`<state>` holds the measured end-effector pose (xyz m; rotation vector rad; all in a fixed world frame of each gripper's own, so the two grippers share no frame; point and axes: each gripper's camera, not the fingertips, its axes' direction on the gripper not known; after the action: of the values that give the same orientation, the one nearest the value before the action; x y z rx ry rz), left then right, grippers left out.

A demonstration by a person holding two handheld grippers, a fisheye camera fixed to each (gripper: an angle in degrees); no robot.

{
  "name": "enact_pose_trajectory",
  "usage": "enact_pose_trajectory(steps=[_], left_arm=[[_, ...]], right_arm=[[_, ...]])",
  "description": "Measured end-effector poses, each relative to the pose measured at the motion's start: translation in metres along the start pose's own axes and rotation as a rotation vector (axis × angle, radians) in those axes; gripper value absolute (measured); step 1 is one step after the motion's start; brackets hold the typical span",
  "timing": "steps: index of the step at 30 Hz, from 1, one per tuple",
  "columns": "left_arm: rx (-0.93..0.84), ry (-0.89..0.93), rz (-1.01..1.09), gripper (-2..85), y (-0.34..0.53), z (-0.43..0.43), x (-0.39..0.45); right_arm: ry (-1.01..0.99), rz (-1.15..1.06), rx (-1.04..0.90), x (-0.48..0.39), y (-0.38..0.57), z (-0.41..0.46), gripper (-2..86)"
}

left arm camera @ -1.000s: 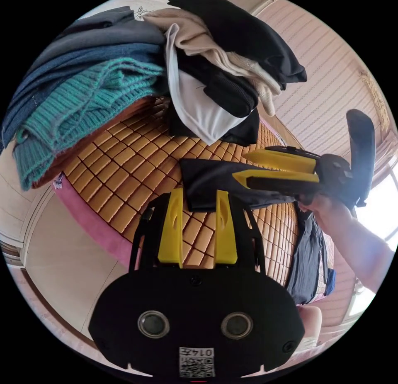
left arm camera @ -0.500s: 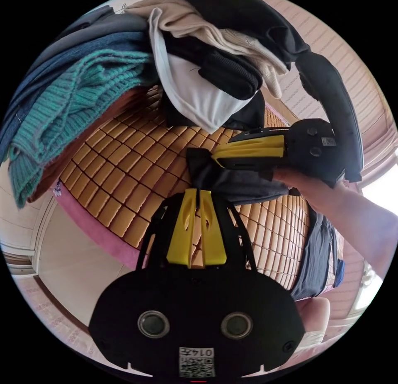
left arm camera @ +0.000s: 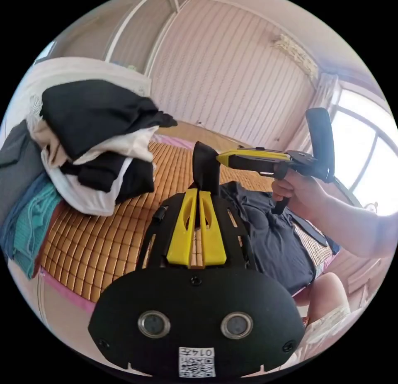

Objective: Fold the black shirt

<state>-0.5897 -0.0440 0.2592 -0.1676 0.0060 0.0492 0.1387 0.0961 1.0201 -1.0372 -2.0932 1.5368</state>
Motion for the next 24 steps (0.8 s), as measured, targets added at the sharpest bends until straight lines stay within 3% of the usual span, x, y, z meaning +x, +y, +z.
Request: enact_pose_trajectory(steps=[6, 9, 12, 16, 18, 20, 24], left_arm=[[0.092, 0.356, 0.393, -1.0, -0.059, 0.005, 0.173], [-0.006, 0.594, 0.524, -0.9, -0.031, 0.017, 0.25], [-0.255, 0.709, 0.57, -0.8, 0.03, 0.053, 0.303], [-0.573, 0.744, 0.589, 1.3, 0.094, 0.095, 0.335], [-0.653, 0.818, 0.565, 3.2, 0.101, 0.098, 0.336], [-0.667, 0.804, 0.589, 4.3, 0.101, 0.095, 0.333], [-0.629, 0.562, 0.614, 4.1, 0.07, 0.104, 0.302]], right_arm=[[0.25, 0.178, 0.239, 0.064, 0.11, -0.216, 0.1], [0.358, 0.348, 0.118, 0.072, 0.2, -0.271, 0.1], [0.339, 0.552, -0.082, 0.078, 0.3, -0.269, 0.1], [0.296, 0.778, -0.291, 0.093, 0.401, -0.241, 0.0], [0.29, 0.828, -0.292, 0.102, 0.419, -0.242, 0.1], [0.293, 0.833, -0.301, 0.111, 0.427, -0.245, 0.2], [0.325, 0.685, -0.313, 0.142, 0.413, -0.231, 1.2]])
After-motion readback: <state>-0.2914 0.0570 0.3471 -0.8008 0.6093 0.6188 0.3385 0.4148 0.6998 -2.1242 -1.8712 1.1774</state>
